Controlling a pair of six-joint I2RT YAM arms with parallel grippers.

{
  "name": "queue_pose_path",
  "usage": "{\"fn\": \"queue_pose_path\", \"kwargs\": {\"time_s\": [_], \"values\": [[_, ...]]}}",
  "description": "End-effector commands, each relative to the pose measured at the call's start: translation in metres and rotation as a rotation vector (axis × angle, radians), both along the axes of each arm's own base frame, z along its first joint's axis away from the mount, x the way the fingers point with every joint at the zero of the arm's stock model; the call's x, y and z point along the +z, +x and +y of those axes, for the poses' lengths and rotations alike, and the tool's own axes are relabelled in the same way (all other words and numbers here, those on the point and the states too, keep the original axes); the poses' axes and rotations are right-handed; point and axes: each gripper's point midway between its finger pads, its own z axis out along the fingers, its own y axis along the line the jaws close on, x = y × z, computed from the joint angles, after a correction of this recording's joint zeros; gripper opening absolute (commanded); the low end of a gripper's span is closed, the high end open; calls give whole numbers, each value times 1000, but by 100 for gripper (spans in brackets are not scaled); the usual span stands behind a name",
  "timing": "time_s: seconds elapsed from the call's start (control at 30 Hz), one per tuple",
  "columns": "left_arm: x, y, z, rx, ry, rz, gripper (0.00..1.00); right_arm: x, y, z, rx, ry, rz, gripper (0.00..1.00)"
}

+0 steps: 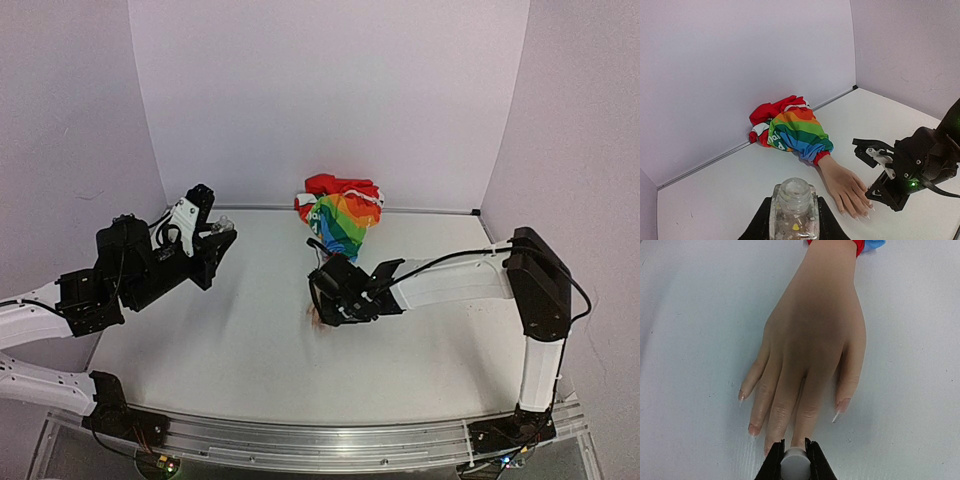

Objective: Paint the nails

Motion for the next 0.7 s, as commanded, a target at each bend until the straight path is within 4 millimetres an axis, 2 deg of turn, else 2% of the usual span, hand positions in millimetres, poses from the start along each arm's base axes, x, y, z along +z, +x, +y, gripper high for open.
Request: {"fn": "queue_pose_path", "kwargs": {"time_s": [0.0,0.67], "values": [[23,-2,6,7,-49,-30,0,9,8,4,-9,4,-30,0],[24,-1,6,7,-51,-33,0,-15,3,-1,-12,-19,13,0]]}}
